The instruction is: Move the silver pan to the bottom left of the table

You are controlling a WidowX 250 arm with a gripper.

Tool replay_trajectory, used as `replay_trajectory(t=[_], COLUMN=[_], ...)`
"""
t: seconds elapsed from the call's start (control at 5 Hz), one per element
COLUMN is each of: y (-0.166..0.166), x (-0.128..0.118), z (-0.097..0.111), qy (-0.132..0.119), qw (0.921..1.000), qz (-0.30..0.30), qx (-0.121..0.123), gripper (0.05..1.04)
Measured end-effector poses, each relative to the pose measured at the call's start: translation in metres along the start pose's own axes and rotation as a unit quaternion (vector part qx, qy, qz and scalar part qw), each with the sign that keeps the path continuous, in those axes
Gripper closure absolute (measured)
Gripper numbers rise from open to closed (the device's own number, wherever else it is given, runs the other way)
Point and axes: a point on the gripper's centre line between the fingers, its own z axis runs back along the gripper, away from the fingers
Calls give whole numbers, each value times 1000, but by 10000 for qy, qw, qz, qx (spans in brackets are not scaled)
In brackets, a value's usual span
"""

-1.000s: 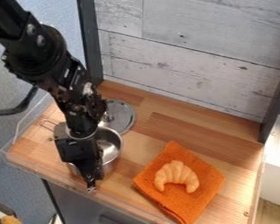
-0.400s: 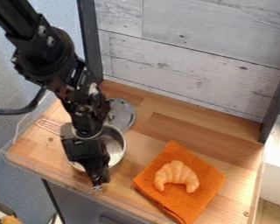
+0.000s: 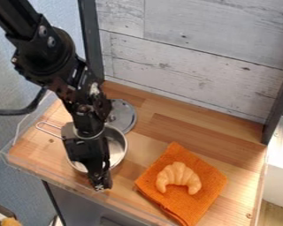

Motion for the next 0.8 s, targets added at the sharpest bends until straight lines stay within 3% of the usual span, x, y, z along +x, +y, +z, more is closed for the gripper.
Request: replay_trajectory(t=[0.2,0.4,0.6,0.8], y=[2,-1,-3,-4], x=[-2,-10,-21,-30], z=[5,24,49,74], qy=[15,-21,-55,100], qw=[9998,9999,9994,9983], qz=[-96,-153,-282,-287], qx=[159,42,-184,-504], gripper=[76,82,83,83])
